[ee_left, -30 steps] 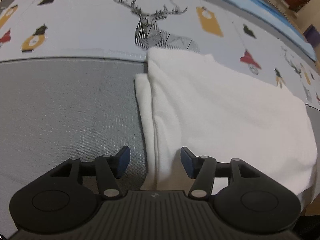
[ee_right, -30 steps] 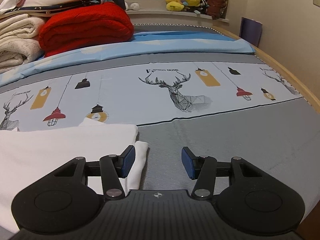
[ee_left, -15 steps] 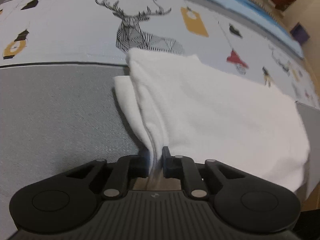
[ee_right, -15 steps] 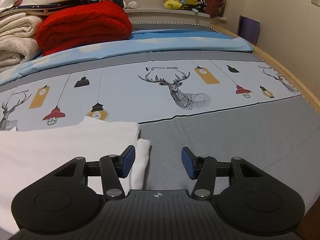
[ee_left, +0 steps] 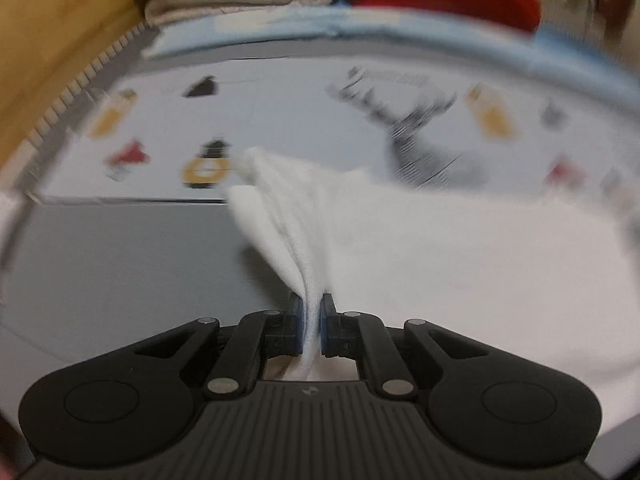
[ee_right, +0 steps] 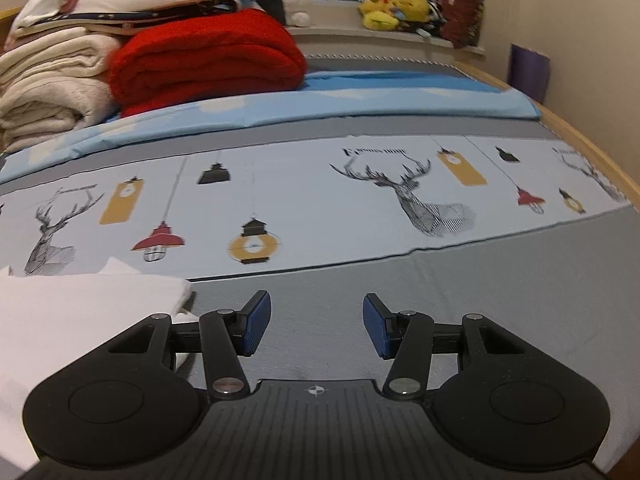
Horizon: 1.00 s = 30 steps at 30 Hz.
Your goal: Fold small clothes
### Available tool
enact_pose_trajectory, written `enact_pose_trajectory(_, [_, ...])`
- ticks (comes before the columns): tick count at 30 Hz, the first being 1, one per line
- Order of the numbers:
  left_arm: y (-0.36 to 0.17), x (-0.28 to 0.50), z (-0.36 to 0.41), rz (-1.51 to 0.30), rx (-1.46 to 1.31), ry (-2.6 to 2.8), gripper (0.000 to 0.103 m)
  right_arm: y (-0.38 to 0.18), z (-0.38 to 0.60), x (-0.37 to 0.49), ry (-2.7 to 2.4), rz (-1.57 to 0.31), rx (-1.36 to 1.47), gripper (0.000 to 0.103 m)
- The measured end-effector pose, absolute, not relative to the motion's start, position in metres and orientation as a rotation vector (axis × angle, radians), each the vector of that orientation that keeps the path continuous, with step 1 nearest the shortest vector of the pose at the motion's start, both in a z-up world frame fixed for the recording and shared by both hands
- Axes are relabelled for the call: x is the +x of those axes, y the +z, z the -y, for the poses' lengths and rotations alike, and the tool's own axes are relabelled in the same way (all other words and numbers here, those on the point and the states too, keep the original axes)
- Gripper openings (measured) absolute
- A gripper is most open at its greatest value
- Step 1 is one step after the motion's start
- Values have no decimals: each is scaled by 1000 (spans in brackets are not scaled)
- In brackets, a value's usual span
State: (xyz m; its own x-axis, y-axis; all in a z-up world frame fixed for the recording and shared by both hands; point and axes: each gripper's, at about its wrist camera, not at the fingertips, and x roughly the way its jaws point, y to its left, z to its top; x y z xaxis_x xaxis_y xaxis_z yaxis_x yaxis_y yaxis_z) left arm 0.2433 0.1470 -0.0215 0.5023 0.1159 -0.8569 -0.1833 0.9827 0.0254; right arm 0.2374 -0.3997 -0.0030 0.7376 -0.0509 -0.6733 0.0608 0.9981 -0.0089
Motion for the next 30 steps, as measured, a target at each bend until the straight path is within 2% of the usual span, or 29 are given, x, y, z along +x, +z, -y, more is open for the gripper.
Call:
enact_pose_trajectory(6, [17,250,-82,-948,-300,-112,7,3,408,231,-54,-723,44,53])
enact_pose_trajectory(11, [18,275,22,-971,-371,-336,8,3,417,227,-65,-730,80,53])
enact_pose_trajectory(15, [3,288,81,-1030,-481,-477,12,2,419,228,-62,-743,111,53])
enact_pose_trajectory(16, [2,290,86,-1029,-500,-514,16,1,418,228,-56,-744,116,53])
enact_pose_trajectory(19, [8,289,70,-981,-461,-484,18,1,413,229,-15,-743,131,53])
enact_pose_trajectory(26, [-18,273,10,-1059,-317,-364,19,-4,376,246,136,-786,223,53])
enact_pose_trajectory(28, [-32,263,2,-1124,-242,-352,21,-10,360,255,176,-827,273,53])
enact_pose_trajectory(30, [-41,254,-7,-1123,-192,-365,31,-18,344,265,195,-869,309,53])
